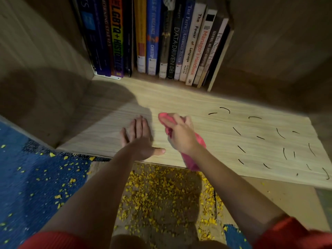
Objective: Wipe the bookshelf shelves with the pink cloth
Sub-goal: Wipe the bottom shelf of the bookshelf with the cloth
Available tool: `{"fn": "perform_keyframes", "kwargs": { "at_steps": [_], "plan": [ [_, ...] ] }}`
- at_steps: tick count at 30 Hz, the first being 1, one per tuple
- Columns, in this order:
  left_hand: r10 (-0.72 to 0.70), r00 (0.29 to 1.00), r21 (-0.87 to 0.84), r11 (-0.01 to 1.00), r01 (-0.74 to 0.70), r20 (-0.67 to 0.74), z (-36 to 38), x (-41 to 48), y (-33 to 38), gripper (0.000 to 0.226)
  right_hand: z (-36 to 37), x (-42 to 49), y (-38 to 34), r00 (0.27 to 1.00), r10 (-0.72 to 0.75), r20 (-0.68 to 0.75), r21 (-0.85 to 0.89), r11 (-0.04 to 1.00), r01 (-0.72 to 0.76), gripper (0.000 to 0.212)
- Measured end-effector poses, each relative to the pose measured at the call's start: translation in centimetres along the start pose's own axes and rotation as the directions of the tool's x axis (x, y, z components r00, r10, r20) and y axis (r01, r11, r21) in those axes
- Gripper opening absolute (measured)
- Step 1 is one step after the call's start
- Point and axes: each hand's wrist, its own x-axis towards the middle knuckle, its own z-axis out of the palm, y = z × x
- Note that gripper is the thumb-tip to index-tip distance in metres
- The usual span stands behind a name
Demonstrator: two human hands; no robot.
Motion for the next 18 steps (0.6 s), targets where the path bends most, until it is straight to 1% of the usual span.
{"fn": "perform_keyframes", "kwargs": {
  "at_steps": [1,2,3,4,5,6,7,9,10,11,12,14,15,16,18],
  "plan": [
    [0.002,1.0,0.003,1.0,-0.002,-0.01,0.1,0.0,-0.1,0.118,0.4,-1.3,0.9,1.0,-0.016,-0.007,0.004,1.0,0.016,0.064],
    [0.005,1.0,0.005,1.0,-0.005,-0.021,0.1,0.0,-0.2,0.117,0.4,-2.3,2.0,1.0,0.0,-0.025,0.015,1.0,0.001,0.063],
    [0.009,1.0,-0.001,1.0,-0.01,-0.026,0.2,0.1,-0.2,0.117,0.3,-2.7,3.1,0.997,0.063,-0.048,0.034,0.998,-0.062,0.06],
    [0.014,0.999,-0.009,1.0,-0.015,-0.03,0.2,0.2,-0.3,0.116,0.0,-2.9,3.6,0.984,0.163,-0.075,0.057,0.986,-0.159,0.054],
    [0.019,0.999,-0.014,1.0,-0.02,-0.036,0.3,0.1,-0.3,0.115,-0.4,-3.3,3.3,0.961,0.263,-0.091,0.074,0.964,-0.256,0.049],
    [0.021,0.999,-0.021,1.0,-0.022,-0.044,0.3,0.0,-0.4,0.115,-0.6,-3.6,2.3,0.94,0.329,-0.086,0.079,0.943,-0.323,0.047],
    [0.024,0.998,-0.035,0.999,-0.026,-0.053,0.4,-0.2,-0.4,0.114,-0.7,-4.3,1.1,0.936,0.346,-0.064,0.069,0.937,-0.342,0.047],
    [0.042,0.994,-0.071,0.996,-0.049,-0.099,0.7,-0.7,-0.2,0.107,-0.6,-6.5,-0.6,0.96,0.279,-0.016,0.016,0.96,-0.278,0.048],
    [0.058,0.988,-0.084,0.994,-0.07,-0.144,1.0,-1.0,0.2,0.099,-0.7,-7.9,-0.6,0.971,0.241,-0.011,-0.002,0.971,-0.241,0.047],
    [0.072,0.979,-0.099,0.991,-0.092,-0.191,1.4,-1.4,0.6,0.09,-1.1,-8.9,0.0,0.972,0.237,-0.011,0.001,0.972,-0.237,0.047],
    [0.085,0.968,-0.118,0.986,-0.115,-0.237,2.0,-1.9,1.0,0.081,-1.7,-9.4,0.7,0.958,0.287,-0.014,0.032,0.958,-0.286,0.046],
    [0.113,0.942,-0.14,0.976,-0.164,-0.315,3.0,-3.0,1.9,0.064,-2.2,-9.7,1.5,0.907,0.421,-0.004,0.085,0.904,-0.419,0.05],
    [0.136,0.931,-0.145,0.97,-0.194,-0.338,3.3,-3.4,2.3,0.057,-2.3,-9.8,1.1,0.895,0.445,0.022,0.068,0.893,-0.445,0.056],
    [0.162,0.923,-0.152,0.962,-0.226,-0.348,3.3,-3.7,2.5,0.053,-2.4,-9.9,0.4,0.898,0.437,0.055,0.024,0.898,-0.439,0.06],
    [0.205,0.914,-0.176,0.944,-0.279,-0.35,3.1,-4.2,2.9,0.047,-2.3,-11.0,-0.7,0.924,0.369,0.098,-0.031,0.929,-0.368,0.063]
  ]
}}
